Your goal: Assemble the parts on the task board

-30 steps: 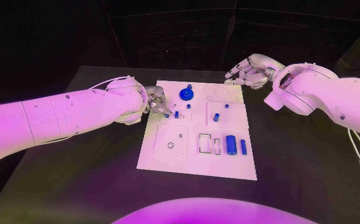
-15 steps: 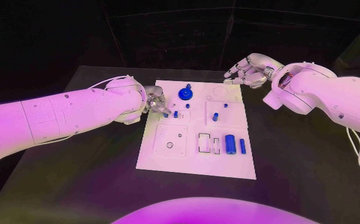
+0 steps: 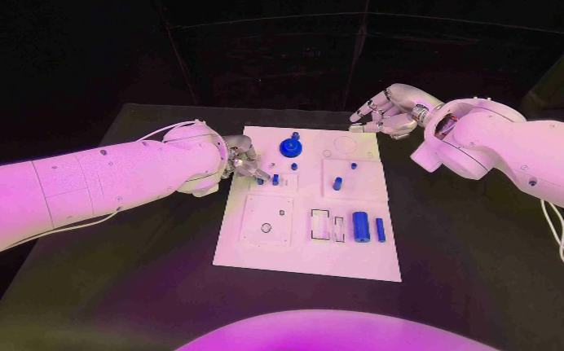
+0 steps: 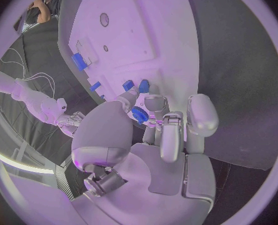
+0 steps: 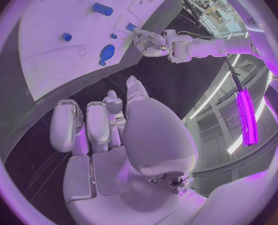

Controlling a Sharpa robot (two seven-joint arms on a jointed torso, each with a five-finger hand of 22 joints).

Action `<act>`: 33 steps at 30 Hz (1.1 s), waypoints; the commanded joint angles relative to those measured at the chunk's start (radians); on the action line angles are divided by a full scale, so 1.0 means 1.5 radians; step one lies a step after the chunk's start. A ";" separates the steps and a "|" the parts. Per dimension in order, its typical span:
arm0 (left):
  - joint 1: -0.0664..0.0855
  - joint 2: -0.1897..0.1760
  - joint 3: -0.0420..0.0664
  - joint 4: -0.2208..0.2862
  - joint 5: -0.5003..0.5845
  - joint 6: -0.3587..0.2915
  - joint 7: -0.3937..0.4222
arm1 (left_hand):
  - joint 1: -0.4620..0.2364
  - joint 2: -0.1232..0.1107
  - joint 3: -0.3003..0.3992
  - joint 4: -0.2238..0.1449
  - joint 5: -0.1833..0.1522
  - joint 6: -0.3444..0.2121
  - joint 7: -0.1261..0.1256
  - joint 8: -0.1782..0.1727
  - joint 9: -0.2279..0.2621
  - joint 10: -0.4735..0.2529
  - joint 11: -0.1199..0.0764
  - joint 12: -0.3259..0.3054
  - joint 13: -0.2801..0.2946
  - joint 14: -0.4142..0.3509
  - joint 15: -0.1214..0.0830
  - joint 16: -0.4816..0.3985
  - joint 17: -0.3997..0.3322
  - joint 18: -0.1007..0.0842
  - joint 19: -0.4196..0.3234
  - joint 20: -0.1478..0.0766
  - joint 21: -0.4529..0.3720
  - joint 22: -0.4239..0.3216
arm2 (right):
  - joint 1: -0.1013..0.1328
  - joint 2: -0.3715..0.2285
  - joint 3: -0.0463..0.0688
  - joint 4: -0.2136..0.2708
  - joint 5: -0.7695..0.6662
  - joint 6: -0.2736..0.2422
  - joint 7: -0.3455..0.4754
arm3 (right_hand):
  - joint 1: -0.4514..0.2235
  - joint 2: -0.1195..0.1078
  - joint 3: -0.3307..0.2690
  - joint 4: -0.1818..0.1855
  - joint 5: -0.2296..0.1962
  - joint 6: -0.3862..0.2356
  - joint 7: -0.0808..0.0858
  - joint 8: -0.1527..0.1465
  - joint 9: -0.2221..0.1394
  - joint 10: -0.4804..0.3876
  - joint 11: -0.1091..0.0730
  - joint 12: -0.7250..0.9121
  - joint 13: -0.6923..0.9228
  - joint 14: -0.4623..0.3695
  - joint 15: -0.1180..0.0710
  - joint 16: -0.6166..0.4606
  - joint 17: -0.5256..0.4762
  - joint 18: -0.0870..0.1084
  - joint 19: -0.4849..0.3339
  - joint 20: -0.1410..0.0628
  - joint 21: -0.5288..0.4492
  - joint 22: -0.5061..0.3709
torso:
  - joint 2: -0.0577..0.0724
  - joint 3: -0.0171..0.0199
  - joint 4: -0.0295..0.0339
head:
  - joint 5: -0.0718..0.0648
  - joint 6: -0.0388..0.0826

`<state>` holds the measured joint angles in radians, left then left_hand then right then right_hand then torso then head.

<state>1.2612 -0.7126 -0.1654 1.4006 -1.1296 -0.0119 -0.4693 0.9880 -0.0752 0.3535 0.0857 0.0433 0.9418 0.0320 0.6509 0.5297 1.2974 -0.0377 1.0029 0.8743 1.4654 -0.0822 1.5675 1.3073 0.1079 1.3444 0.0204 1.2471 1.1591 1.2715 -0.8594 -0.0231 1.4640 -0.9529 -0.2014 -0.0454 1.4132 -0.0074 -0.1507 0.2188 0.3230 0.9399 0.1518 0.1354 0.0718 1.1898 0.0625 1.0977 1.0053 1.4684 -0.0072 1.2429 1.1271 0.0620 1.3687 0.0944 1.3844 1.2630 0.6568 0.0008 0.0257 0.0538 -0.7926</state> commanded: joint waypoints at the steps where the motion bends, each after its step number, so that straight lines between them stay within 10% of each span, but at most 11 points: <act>1: 0.001 -0.001 0.000 -0.001 0.017 -0.021 -0.007 | -0.008 -0.001 -0.004 0.005 0.002 0.003 0.003 -0.001 0.001 0.001 0.003 0.004 0.001 0.070 -0.006 0.001 0.173 -0.008 0.005 0.001 0.002 0.001 | 0.001 0.001 0.000 0.000 0.002 0.001 0.008 | -0.001 0.007 -0.004 0.000 0.004 0.000 -0.002 0.004 -0.001 -0.005 0.000 -0.004 -0.001 0.010 -0.005 -0.002 -0.001 0.007 -0.004 0.001 -0.003 -0.001 | 0.000 0.0003 0.0001 | 0.000 -0.001; 23: 0.002 -0.035 0.002 0.025 0.109 -0.093 0.053 | -0.029 -0.009 -0.047 0.026 0.003 -0.010 0.007 -0.010 0.001 -0.015 0.005 -0.016 -0.023 0.066 -0.004 -0.007 0.159 -0.004 -0.006 0.001 -0.017 -0.019 | 0.001 0.001 0.000 -0.002 0.002 -0.002 0.007 | -0.001 0.007 -0.004 0.000 0.004 0.000 -0.002 0.004 -0.001 -0.005 0.000 -0.004 -0.001 0.010 -0.005 -0.002 -0.001 0.007 -0.004 0.001 -0.003 -0.001 | 0.000 0.0002 0.0000 | -0.003 0.001; 27: 0.004 -0.038 0.002 0.020 0.160 -0.122 0.117 | 0.009 0.001 -0.044 0.011 0.004 -0.070 0.032 -0.040 -0.010 -0.123 0.031 -0.131 -0.133 0.010 0.014 -0.115 0.000 0.033 -0.132 0.013 -0.194 -0.213 | 0.001 0.001 0.000 -0.003 0.002 -0.003 0.007 | -0.002 0.008 -0.004 0.001 0.005 0.000 -0.002 0.005 -0.001 -0.005 0.000 -0.003 -0.001 0.010 -0.005 -0.002 0.000 0.007 -0.004 0.001 -0.002 -0.001 | 0.000 0.0000 -0.0004 | -0.005 0.003; 28: 0.005 -0.036 0.002 0.016 0.176 -0.129 0.159 | 0.030 0.008 -0.038 0.002 0.004 -0.100 0.053 -0.055 -0.019 -0.173 0.049 -0.164 -0.149 -0.062 0.032 -0.239 -0.147 0.040 -0.190 0.025 -0.279 -0.288 | 0.001 0.001 0.000 -0.003 0.002 -0.003 0.007 | -0.002 0.008 -0.004 0.001 0.005 0.000 -0.002 0.005 -0.001 -0.005 0.000 -0.003 -0.001 0.010 -0.005 -0.002 0.000 0.007 -0.004 0.001 -0.002 -0.001 | 0.000 -0.0001 -0.0004 | -0.006 0.004; 31: 0.006 -0.028 0.002 0.009 0.193 -0.141 0.240 | 0.091 0.018 -0.013 -0.030 0.005 -0.134 0.080 -0.084 -0.041 -0.260 0.082 -0.227 -0.185 -0.178 0.056 -0.439 -0.350 0.037 -0.228 0.044 -0.342 -0.326 | 0.001 0.001 0.000 -0.004 0.002 -0.004 0.007 | -0.002 0.008 -0.004 0.001 0.005 0.000 -0.002 0.005 -0.001 -0.005 0.000 -0.003 -0.001 0.010 -0.005 -0.002 0.000 0.007 -0.004 0.001 -0.002 -0.001 | 0.000 0.0000 -0.0008 | -0.007 0.006; 33: 0.007 -0.019 0.002 0.004 0.191 -0.149 0.292 | 0.147 0.018 0.012 -0.067 0.006 -0.134 0.079 -0.092 -0.049 -0.273 0.077 -0.242 -0.198 -0.193 0.060 -0.468 -0.375 0.036 -0.234 0.050 -0.359 -0.337 | 0.001 0.001 0.000 -0.004 0.002 -0.004 0.007 | -0.002 0.008 -0.004 0.001 0.005 0.000 -0.002 0.005 -0.001 -0.005 0.000 -0.003 -0.001 0.010 -0.005 -0.002 0.000 0.007 -0.004 0.001 -0.002 -0.001 | 0.001 0.0001 -0.0013 | -0.007 0.007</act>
<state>1.2685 -0.7471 -0.1633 1.4079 -0.9054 -0.1759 -0.2365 1.1885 -0.0496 0.3625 -0.0015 0.0501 0.7464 0.1517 0.5161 0.4589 0.8966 0.0780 0.6468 0.5828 1.1865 0.0057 0.8838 0.7630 0.1564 0.9995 0.0938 0.7168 0.6587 1.2714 -0.8584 -0.0231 1.4578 -0.9525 -0.2022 -0.0433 1.4093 -0.0035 -0.1523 0.2204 0.3279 0.9400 0.1518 0.1354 0.0718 1.1898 0.0625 1.0977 1.0055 1.4684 -0.0072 1.2429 1.1273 0.0620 1.3687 0.0945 1.3844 1.2623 0.6563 0.0007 0.0255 0.0437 -0.7836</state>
